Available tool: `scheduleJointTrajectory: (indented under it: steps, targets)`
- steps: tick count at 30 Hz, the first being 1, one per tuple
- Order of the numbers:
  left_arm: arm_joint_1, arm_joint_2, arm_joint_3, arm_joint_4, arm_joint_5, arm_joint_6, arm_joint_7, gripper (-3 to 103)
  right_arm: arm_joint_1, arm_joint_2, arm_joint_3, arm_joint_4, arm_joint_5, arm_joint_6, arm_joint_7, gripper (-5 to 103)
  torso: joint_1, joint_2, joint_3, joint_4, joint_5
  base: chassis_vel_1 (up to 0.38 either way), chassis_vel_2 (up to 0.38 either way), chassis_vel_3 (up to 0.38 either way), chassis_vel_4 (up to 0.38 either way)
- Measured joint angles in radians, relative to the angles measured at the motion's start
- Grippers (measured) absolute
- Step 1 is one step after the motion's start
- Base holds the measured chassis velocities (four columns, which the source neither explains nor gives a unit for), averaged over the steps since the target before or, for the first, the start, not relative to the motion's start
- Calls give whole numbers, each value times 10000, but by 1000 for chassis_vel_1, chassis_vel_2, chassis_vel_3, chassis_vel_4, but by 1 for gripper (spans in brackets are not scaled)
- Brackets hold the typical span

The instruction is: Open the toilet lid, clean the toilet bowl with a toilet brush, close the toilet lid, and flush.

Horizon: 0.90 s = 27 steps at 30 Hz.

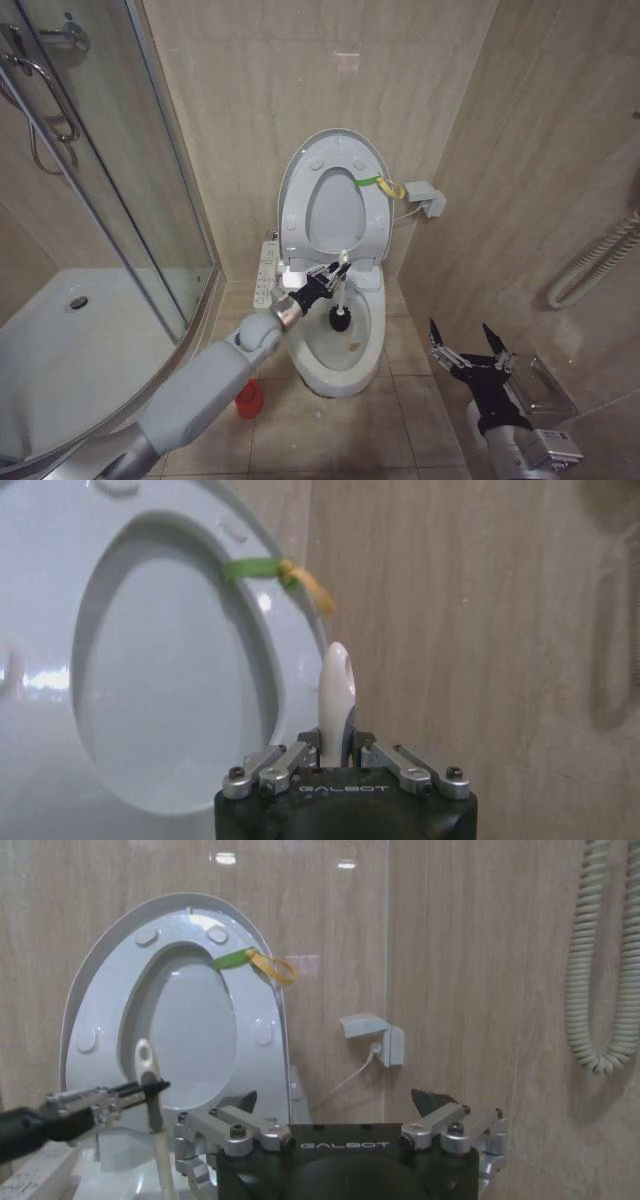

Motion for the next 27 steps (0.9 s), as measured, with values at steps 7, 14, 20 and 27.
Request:
scheduleJointTrajectory:
  steps: [7,14,20,27]
  targets:
    - [-119,-487,84,778,-313,-21,-51,19,0,0,0,0,0,0,0,100,0,1,0,0,0,0,0,0,0]
    - [-44,-899,-106,1599,-713,-12,-60,19,0,0,0,0,0,0,0,100,0,1,0,3,-1,0,0,0,0]
    - [-159,-1240,-91,2153,-674,-134,165,19,0,0,-1,0,0,0,0,100,0,1,0,2,-1,0,0,0,0]
    - [-503,-1703,30,2977,-160,-369,463,19,0,0,0,0,0,0,0,100,0,1,0,0,-2,0,0,0,0]
